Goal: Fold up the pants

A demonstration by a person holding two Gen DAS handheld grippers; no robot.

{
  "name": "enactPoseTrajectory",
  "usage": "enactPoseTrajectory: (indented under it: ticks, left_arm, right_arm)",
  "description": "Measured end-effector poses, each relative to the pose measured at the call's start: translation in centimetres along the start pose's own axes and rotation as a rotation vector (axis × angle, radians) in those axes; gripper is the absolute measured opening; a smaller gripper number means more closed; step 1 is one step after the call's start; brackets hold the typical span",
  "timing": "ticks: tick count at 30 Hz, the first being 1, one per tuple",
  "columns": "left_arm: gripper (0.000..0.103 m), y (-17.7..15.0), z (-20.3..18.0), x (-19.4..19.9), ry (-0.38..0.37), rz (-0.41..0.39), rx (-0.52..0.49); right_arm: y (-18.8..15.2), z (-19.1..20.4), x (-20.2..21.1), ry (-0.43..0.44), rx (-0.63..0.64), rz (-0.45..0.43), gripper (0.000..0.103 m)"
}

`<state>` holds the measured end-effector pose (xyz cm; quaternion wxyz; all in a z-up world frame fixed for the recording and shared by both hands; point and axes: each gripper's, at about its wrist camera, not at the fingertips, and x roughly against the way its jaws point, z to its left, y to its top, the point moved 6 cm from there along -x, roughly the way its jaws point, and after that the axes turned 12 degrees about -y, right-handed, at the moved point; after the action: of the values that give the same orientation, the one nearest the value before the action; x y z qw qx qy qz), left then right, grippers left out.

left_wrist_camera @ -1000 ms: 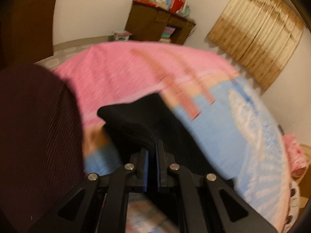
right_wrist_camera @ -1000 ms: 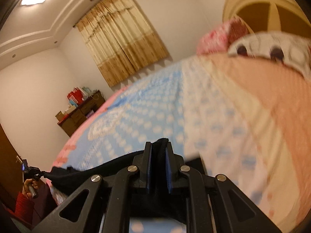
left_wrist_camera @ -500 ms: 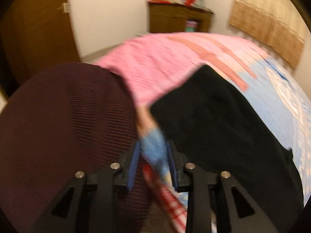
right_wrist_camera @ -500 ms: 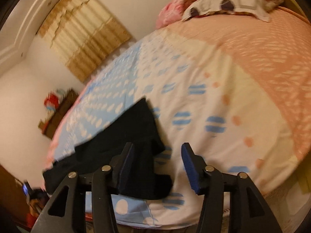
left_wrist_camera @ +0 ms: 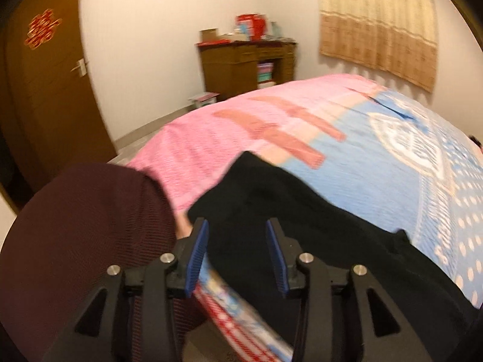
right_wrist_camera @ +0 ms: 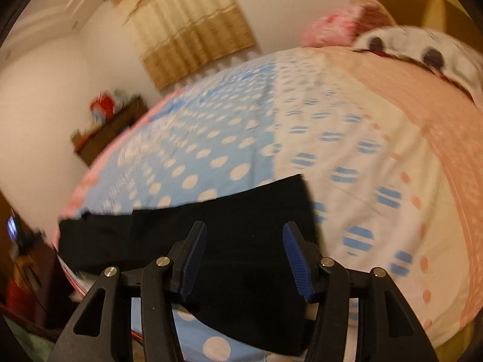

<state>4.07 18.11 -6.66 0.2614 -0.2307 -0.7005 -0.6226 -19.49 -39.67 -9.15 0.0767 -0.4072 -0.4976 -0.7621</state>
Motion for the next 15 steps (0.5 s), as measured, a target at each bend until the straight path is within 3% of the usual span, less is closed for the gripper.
enactPoseTrajectory:
  ticks: [5,10,13,15]
  left_arm:
    - [0.048,-1.4,-4.0,-0.6,-0.045,0.039,-0.092]
    - [0.051,-4.2,-5.5,-2.2,-0.056,0.131,-0.144]
    - [0.051,-6.2,-4.8,-3.3,-0.064,0.218,-0.107]
    - [0.051,-7.3,-4.2,-4.0,-0.064,0.263,-0.080]
  right_arm:
    - [-2.8,1.6,-1.9,-0.031,0.132,0.077,0.054]
    - [-6.6,2.8,0.2,0.166,0.150,0.191,0.054]
    - [-10.1,2.7,2.1,0.196,0.212,0.289,0.054]
    - [-10.9,2.0,3.0,0.161,0.215,0.289,0.054]
